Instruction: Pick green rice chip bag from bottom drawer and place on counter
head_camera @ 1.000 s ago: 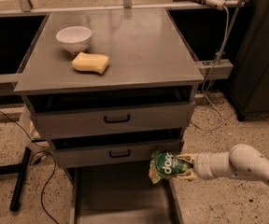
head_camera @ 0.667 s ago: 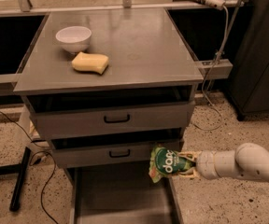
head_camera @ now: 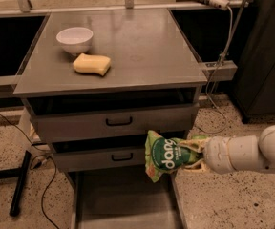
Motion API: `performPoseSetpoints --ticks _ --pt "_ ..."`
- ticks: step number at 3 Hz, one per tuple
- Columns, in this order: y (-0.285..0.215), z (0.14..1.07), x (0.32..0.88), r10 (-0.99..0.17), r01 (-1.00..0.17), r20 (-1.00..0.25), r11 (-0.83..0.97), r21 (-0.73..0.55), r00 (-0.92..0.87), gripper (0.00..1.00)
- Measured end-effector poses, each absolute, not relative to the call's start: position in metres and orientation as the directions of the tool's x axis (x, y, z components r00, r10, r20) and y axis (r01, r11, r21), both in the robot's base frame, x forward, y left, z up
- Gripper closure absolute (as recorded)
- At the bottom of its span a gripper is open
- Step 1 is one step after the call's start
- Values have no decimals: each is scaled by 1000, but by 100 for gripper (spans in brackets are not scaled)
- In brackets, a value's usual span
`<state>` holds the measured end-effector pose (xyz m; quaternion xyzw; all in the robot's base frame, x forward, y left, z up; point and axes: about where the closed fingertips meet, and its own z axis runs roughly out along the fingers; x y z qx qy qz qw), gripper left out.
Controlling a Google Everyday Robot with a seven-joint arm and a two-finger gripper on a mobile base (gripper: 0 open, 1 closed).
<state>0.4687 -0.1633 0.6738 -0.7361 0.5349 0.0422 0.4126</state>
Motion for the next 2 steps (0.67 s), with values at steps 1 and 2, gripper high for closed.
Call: performPoseSetpoints --ticks 1,2 --pt "-160 744 474 -760 -803 -467 -119 -584 452 100" --pt "-158 823 487 -778 -789 -442 -108 -605 446 100"
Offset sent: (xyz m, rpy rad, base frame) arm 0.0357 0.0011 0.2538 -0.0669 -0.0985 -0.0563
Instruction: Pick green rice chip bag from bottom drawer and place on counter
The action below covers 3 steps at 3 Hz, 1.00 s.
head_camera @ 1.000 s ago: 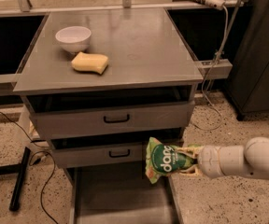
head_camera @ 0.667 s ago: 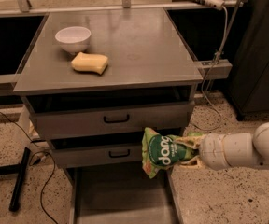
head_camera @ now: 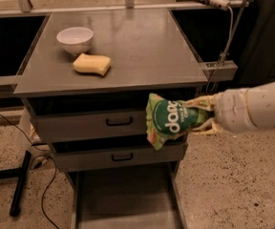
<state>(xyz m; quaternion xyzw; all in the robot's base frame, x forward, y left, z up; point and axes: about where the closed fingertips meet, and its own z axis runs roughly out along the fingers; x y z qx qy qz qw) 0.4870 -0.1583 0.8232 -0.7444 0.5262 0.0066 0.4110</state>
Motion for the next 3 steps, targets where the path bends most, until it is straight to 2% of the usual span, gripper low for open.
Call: performPoseSetpoints --ticks 1,3 --pt "-162 871 494 -761 -769 -452 -96 -632 465 100" --pt "-155 877 507 -750 -766 -449 -118 -632 485 100"
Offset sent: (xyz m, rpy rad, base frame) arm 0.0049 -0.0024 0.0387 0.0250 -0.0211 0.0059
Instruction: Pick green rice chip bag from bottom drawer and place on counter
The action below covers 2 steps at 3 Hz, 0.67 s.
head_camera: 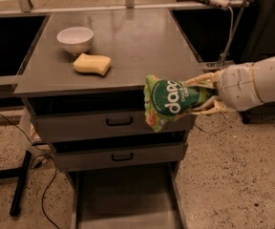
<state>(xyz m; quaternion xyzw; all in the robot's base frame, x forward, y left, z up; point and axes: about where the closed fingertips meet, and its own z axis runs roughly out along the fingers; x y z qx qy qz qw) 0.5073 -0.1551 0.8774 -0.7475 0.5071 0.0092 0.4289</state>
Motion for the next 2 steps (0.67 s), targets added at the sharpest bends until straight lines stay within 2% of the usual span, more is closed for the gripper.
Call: performPoseSetpoints --ticks 2 --pt "-140 883 591 -724 -817 -491 -175 -549 484 100"
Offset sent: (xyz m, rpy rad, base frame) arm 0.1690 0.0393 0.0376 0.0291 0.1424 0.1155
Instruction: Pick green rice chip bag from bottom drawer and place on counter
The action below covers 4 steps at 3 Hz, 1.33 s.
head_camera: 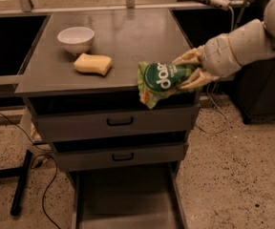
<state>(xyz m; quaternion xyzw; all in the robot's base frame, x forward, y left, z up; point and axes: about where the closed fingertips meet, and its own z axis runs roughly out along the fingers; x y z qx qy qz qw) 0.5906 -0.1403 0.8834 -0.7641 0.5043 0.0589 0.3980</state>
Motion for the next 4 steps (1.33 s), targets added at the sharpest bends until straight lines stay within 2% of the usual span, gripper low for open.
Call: performPoseSetpoints --ticks 1,2,3,4 --pt "-124 873 639 -690 -861 -569 -161 -482 447 100" --pt "-122 876 648 -688 -868 -581 -148 -475 435 100" --pt "-122 886 665 -709 -865 -593 -51 -498 383 100" --pt "-120 917 693 -732 -833 -615 121 -540 293 100"
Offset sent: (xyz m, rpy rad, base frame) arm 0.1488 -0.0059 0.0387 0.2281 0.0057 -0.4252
